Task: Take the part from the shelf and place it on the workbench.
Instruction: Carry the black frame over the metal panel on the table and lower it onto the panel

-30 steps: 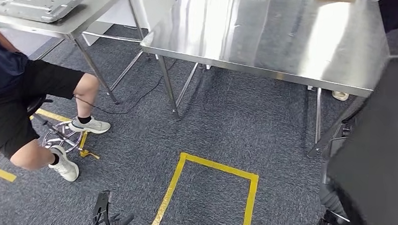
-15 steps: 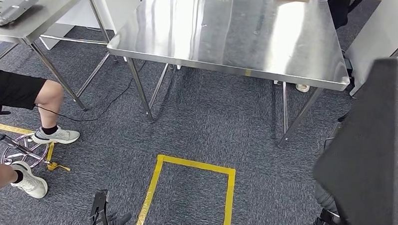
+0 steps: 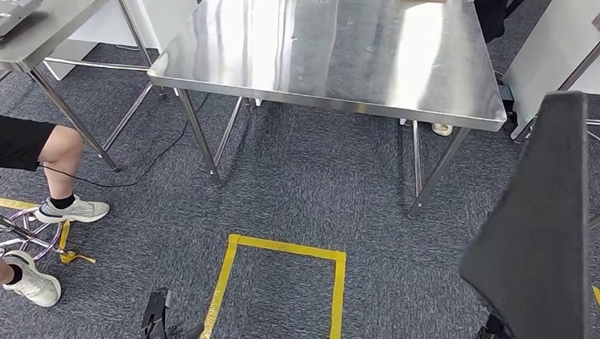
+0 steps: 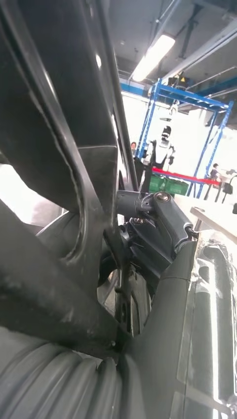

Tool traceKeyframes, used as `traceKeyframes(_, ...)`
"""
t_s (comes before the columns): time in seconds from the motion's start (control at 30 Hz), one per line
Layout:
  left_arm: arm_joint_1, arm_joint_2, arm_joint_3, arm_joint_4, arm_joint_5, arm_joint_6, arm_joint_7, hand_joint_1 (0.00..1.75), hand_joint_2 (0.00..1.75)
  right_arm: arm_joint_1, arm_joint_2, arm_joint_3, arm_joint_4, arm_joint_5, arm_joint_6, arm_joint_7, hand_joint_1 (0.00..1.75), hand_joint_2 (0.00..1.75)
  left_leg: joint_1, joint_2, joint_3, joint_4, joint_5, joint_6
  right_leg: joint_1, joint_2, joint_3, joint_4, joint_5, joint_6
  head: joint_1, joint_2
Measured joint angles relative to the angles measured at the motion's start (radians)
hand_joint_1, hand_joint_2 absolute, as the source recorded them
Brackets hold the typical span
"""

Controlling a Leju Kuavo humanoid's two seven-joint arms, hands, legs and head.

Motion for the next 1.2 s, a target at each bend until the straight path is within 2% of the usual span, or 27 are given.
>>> traceKeyframes(0.03, 0.001, 0.001, 0.000, -0.003, 0.000, 0.002, -0.001, 0.00, 1.75, 0.000, 0.000, 0.000, 0.000, 0.001, 0.000, 0.000, 1.75, 1.75, 0.004, 0.000, -0.014, 0.031, -0.023, -0.010, -0.004, 0.000, 0.000, -0.002, 0.002, -0.006, -0.002, 0.000)
traceKeyframes(0.13, 0.008, 0.001, 0.000, -0.008, 0.000, 0.010, -0.001, 0.00, 1.75, 0.000, 0.002, 0.000, 0.000, 0.005, 0.002, 0.000, 1.75, 1.75, 0.030, 0.000, -0.095, 0.211, -0.117, -0.039, -0.007, -0.002, -0.005, -0.002, 0.004, -0.015, -0.004, 0.000)
traceKeyframes(0.17, 0.011, 0.001, 0.000, -0.009, 0.000, 0.012, 0.000, 0.00, 1.75, 0.001, 0.002, 0.000, 0.000, 0.005, 0.002, 0.000, 1.75, 1.75, 0.039, 0.000, -0.112, 0.249, -0.126, -0.046, -0.009, -0.002, -0.006, -0.002, 0.005, -0.015, -0.004, 0.000)
traceKeyframes(0.2, 0.015, 0.001, 0.000, -0.011, 0.000, 0.013, 0.000, 0.00, 1.75, 0.001, 0.003, 0.000, 0.000, 0.005, 0.003, 0.000, 1.75, 1.75, 0.047, 0.001, -0.110, 0.247, -0.115, -0.051, -0.012, -0.001, -0.007, -0.002, 0.005, -0.015, -0.004, 0.000)
traceKeyframes(0.23, 0.017, 0.001, 0.000, -0.013, 0.000, 0.014, 0.000, 0.00, 1.75, 0.001, 0.003, 0.000, 0.000, 0.005, 0.003, 0.000, 1.75, 1.75, 0.054, 0.001, -0.087, 0.207, -0.087, -0.056, -0.016, -0.001, -0.006, -0.002, 0.006, -0.014, -0.004, 0.000)
traceKeyframes(0.27, 0.018, 0.001, 0.000, -0.016, 0.000, 0.015, 0.000, 0.00, 1.75, 0.001, 0.004, 0.000, 0.000, 0.005, 0.003, 0.000, 1.75, 1.75, 0.060, 0.001, -0.049, 0.137, -0.050, -0.061, -0.019, -0.001, -0.004, -0.002, 0.006, -0.012, -0.005, 0.000)
traceKeyframes(0.33, 0.018, 0.001, 0.000, -0.023, 0.000, 0.014, 0.000, 0.00, 1.75, 0.000, 0.004, 0.000, -0.001, 0.006, 0.003, 0.000, 1.75, 1.75, 0.062, -0.002, 0.016, 0.013, -0.010, -0.067, -0.020, -0.001, -0.004, -0.002, 0.008, -0.002, -0.005, 0.000)
traceKeyframes(0.37, 0.018, 0.001, -0.001, -0.026, 0.000, 0.014, 0.000, 0.00, 1.75, 0.000, 0.004, 0.000, -0.001, 0.006, 0.004, 0.001, 1.75, 1.75, 0.060, -0.004, 0.030, -0.017, -0.005, -0.067, -0.019, -0.001, -0.005, -0.004, 0.011, 0.005, -0.006, 0.000)
traceKeyframes(0.4, 0.019, 0.000, -0.001, -0.028, 0.000, 0.015, 0.001, 0.00, 1.75, -0.001, 0.005, 0.000, -0.001, 0.007, 0.005, 0.001, 1.75, 1.75, 0.054, -0.006, 0.030, -0.024, -0.009, -0.063, -0.018, -0.001, -0.006, -0.008, 0.014, 0.014, -0.006, 0.000)
traceKeyframes(0.47, 0.022, 0.001, -0.001, -0.032, 0.002, 0.016, 0.002, 0.00, 1.75, -0.001, 0.005, 0.000, -0.001, 0.008, 0.008, 0.001, 1.75, 1.75, 0.050, -0.004, 0.027, -0.030, 0.000, -0.044, -0.021, -0.001, -0.007, -0.017, 0.020, 0.030, -0.005, 0.000)
traceKeyframes(0.5, 0.023, 0.001, -0.001, -0.034, 0.003, 0.016, 0.002, 0.00, 1.75, -0.001, 0.005, 0.000, -0.001, 0.008, 0.010, 0.001, 1.75, 1.75, 0.049, -0.003, 0.028, -0.035, 0.006, -0.033, -0.021, -0.001, -0.013, -0.009, 0.014, 0.032, -0.004, 0.000)
traceKeyframes(0.53, 0.023, 0.002, -0.001, -0.037, 0.003, 0.016, 0.002, 0.00, 1.75, -0.001, 0.005, 0.000, -0.001, 0.008, 0.012, 0.001, 1.75, 1.75, 0.049, -0.002, 0.028, -0.041, 0.012, -0.023, -0.020, -0.001, -0.026, 0.016, -0.001, 0.030, -0.003, 0.000)
traceKeyframes(0.57, 0.023, 0.001, -0.001, -0.038, 0.004, 0.017, 0.002, 0.00, 1.75, -0.002, 0.004, 0.000, 0.000, 0.008, 0.013, 0.001, 1.75, 1.75, 0.048, -0.001, 0.028, -0.045, 0.016, -0.015, -0.018, -0.002, -0.049, 0.064, -0.026, 0.023, 0.000, 0.000)
traceKeyframes(0.63, 0.025, 0.001, -0.001, -0.039, 0.007, 0.017, 0.002, 0.00, 1.75, -0.002, 0.004, 0.001, 0.001, 0.007, 0.017, 0.001, 1.75, 1.75, 0.039, 0.000, 0.024, -0.045, 0.018, -0.006, -0.012, -0.002, -0.111, 0.200, -0.082, 0.009, 0.003, 0.000)
traceKeyframes(0.67, 0.027, 0.001, -0.001, -0.039, 0.008, 0.018, 0.001, 0.00, 1.75, -0.002, 0.004, 0.001, 0.003, 0.007, 0.019, 0.002, 1.75, 1.75, 0.034, 0.001, 0.022, -0.045, 0.019, -0.003, -0.007, -0.001, -0.134, 0.250, -0.098, 0.006, 0.005, 0.000)
traceKeyframes(0.7, 0.028, 0.001, -0.001, -0.039, 0.009, 0.019, 0.000, 0.00, 1.75, -0.002, 0.004, 0.001, 0.004, 0.007, 0.020, 0.003, 1.75, 1.75, 0.028, 0.001, 0.022, -0.045, 0.020, 0.000, -0.001, -0.001, -0.137, 0.263, -0.098, 0.007, 0.005, 0.000)
traceKeyframes(0.73, 0.029, 0.001, -0.001, -0.039, 0.011, 0.020, -0.001, 0.00, 1.75, -0.002, 0.005, 0.001, 0.005, 0.007, 0.020, 0.003, 1.75, 1.75, 0.023, 0.000, 0.022, -0.044, 0.020, 0.002, 0.005, -0.002, -0.119, 0.231, -0.083, 0.009, 0.005, 0.000)
traceKeyframes(0.77, 0.029, 0.001, -0.001, -0.040, 0.013, 0.023, -0.002, 0.00, 1.75, -0.002, 0.005, 0.001, 0.006, 0.007, 0.021, 0.004, 1.75, 1.75, 0.018, -0.001, 0.023, -0.044, 0.020, 0.003, 0.011, -0.002, -0.081, 0.162, -0.058, 0.010, 0.005, 0.000)
traceKeyframes(0.83, 0.030, 0.001, -0.002, -0.044, 0.016, 0.029, -0.002, 0.00, 1.75, -0.003, 0.005, 0.001, 0.006, 0.008, 0.021, 0.004, 1.75, 1.75, 0.010, -0.003, 0.024, -0.043, 0.019, 0.002, 0.023, -0.002, -0.008, 0.025, -0.017, -0.001, 0.004, 0.000)
traceKeyframes(0.87, 0.030, 0.001, -0.002, -0.046, 0.017, 0.032, -0.002, 0.00, 1.75, -0.004, 0.005, 0.001, 0.006, 0.008, 0.021, 0.004, 1.75, 1.75, 0.007, -0.003, 0.024, -0.042, 0.018, 0.001, 0.027, -0.003, 0.013, -0.014, -0.007, -0.008, 0.004, 0.000)
traceKeyframes(0.93, 0.032, 0.000, -0.002, -0.049, 0.017, 0.035, -0.002, 0.00, 1.75, -0.005, 0.005, 0.000, 0.006, 0.008, 0.021, 0.004, 1.75, 1.75, 0.005, -0.002, 0.022, -0.042, 0.018, -0.002, 0.030, -0.004, 0.021, -0.029, -0.001, -0.017, 0.003, 0.000)
traceKeyframes(1.0, 0.034, 0.001, -0.003, -0.055, 0.018, 0.037, -0.002, 0.00, 1.75, -0.005, 0.006, 0.000, 0.006, 0.009, 0.021, 0.003, 1.75, 1.75, 0.005, -0.001, 0.018, -0.032, 0.010, -0.010, 0.019, -0.003, 0.024, -0.035, 0.004, -0.025, 0.003, 0.000)
traceKeyframes(1.03, 0.035, 0.001, -0.003, -0.058, 0.018, 0.038, -0.003, 0.00, 1.75, -0.005, 0.006, 0.000, 0.006, 0.009, 0.022, 0.003, 1.75, 1.75, 0.007, -0.002, 0.007, -0.009, -0.006, -0.019, 0.012, -0.004, 0.027, -0.038, 0.005, -0.029, 0.001, 0.000)
traceKeyframes(1.07, 0.035, 0.002, -0.003, -0.060, 0.018, 0.039, -0.003, 0.00, 1.75, -0.005, 0.007, 0.000, 0.006, 0.009, 0.023, 0.003, 1.75, 1.75, 0.012, -0.002, -0.015, 0.035, -0.031, -0.029, 0.006, -0.004, 0.030, -0.040, 0.006, -0.032, -0.001, 0.000)
traceKeyframes(1.13, 0.038, 0.002, -0.003, -0.061, 0.018, 0.039, -0.003, 0.00, 1.75, -0.005, 0.008, 0.000, 0.006, 0.010, 0.026, 0.003, 1.75, 1.75, 0.028, -0.002, -0.081, 0.165, -0.091, -0.049, 0.002, -0.004, 0.030, -0.040, 0.005, -0.035, -0.004, 0.000)
traceKeyframes(1.17, 0.040, 0.002, -0.003, -0.061, 0.018, 0.040, -0.003, 0.00, 1.75, -0.005, 0.008, 0.000, 0.006, 0.010, 0.027, 0.004, 1.75, 1.75, 0.037, -0.001, -0.111, 0.219, -0.106, -0.057, 0.000, -0.004, 0.030, -0.040, 0.005, -0.035, -0.004, 0.000)
traceKeyframes(1.2, 0.042, 0.002, -0.003, -0.061, 0.018, 0.040, -0.003, 0.00, 1.75, -0.005, 0.008, 0.000, 0.006, 0.010, 0.028, 0.004, 1.75, 1.75, 0.045, 0.000, -0.128, 0.241, -0.102, -0.065, -0.003, -0.003, 0.031, -0.040, 0.004, -0.032, -0.005, 0.000)
